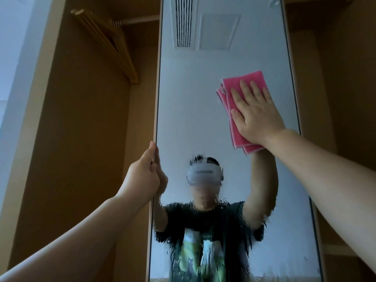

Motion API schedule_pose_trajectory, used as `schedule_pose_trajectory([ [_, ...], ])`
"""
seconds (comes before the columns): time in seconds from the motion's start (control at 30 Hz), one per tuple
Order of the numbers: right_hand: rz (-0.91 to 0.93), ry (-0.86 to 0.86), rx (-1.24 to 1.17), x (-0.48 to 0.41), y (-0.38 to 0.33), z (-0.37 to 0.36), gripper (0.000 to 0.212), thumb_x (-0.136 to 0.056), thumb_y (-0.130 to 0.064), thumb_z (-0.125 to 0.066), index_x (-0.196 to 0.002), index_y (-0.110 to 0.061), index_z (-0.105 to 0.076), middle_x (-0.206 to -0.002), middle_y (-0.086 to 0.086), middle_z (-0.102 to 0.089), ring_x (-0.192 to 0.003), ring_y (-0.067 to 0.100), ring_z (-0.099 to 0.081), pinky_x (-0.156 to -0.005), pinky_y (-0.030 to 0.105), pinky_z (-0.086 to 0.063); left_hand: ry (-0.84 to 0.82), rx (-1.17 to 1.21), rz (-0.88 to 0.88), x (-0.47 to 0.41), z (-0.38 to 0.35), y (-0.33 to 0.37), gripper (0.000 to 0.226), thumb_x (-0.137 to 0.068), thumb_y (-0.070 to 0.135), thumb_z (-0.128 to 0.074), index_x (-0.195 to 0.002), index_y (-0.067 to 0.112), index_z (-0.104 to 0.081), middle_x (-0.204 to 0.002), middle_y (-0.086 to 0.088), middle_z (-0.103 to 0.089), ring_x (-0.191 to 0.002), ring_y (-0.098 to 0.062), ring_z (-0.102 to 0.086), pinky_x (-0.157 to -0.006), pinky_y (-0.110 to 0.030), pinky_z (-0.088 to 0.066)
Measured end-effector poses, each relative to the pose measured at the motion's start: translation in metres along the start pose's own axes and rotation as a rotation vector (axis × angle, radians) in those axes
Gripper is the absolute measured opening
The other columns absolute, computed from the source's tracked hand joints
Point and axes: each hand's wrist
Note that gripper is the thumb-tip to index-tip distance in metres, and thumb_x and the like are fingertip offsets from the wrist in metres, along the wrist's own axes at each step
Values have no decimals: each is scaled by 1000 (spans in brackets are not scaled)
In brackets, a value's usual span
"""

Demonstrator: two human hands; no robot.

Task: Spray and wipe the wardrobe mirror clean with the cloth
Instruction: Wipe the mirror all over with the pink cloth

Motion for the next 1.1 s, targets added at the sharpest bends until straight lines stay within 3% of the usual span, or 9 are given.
schedule_pose_trajectory([
  [0.1, 27, -17, 2, 15, -7, -1, 66, -97, -47, -10, -155, -16, -17, -162, 13, -14, -149, 34, -8, -121, 49, -2, -7, 56, -1, 1, -1, 1, 57, -98, 0, -37, -146, 29, -31, -76, 14, -61, -57, 8, -62, -41, -4, -39],
  [0.23, 67, -33, 18, 41, -18, -4, 65, -99, -46, -13, -156, -15, -17, -162, 13, -14, -150, 33, -8, -121, 50, -3, -3, 35, 5, -2, 0, -4, 56, -98, 3, -37, -147, 31, -30, -81, 18, -60, -65, 13, -61, -44, -3, -40],
  [0.47, 137, -1, 1, 97, -42, -19, 61, -101, -43, -20, -153, -13, -25, -160, 15, -20, -149, 35, -12, -120, 53, -10, -23, -16, 1, -5, 1, -7, 57, -98, 6, -37, -149, 31, -26, -78, 7, -61, -62, 11, -60, -40, -5, -39],
  [0.67, 258, 30, -36, 155, -67, -37, 59, -101, -43, -22, -153, -16, -20, -160, 14, -20, -150, 32, -8, -121, 52, -7, -28, 14, 14, -3, 1, -2, 57, -98, 4, -37, -148, 30, -27, -74, 4, -62, -60, 10, -61, -39, -6, -39],
  [0.77, 265, 32, -39, 159, -68, -36, 58, -100, -42, -26, -152, -16, -24, -159, 13, -23, -149, 33, -12, -120, 53, -11, -37, 26, 10, -1, 2, 1, 58, -98, 3, -37, -148, 30, -26, -76, 9, -60, -58, 14, -60, -40, -4, -38],
  [0.87, 261, 16, -39, 153, -68, -33, 59, -98, -41, -34, -150, -15, -33, -158, 13, -26, -148, 34, -16, -118, 54, -15, -29, 90, 21, 2, 2, 6, 57, -98, 0, -36, -147, 29, -31, -75, 11, -60, -48, 8, -58, -38, -4, -37],
  [0.97, 262, -2, -37, 146, -67, -30, 59, -96, -40, -35, -149, -14, -38, -158, 13, -28, -147, 35, -19, -118, 54, -16, -22, 83, -6, 3, 2, 6, 55, -98, 1, -37, -147, 26, -31, -93, 7, -65, -49, 5, -57, -42, -2, -38],
  [1.1, 252, -8, -25, 117, -64, -23, 59, -95, -41, -33, -148, -14, -40, -156, 13, -30, -146, 35, -24, -118, 53, -16, -46, 112, 11, 3, 3, 5, 57, -98, 0, -35, -148, 27, -28, -86, 21, -58, -48, 9, -57, -41, -4, -39],
])
Point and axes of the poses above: each hand's wrist, its own x-axis away from the middle knuckle, its own z-axis out of the back of the hand, y = z × x
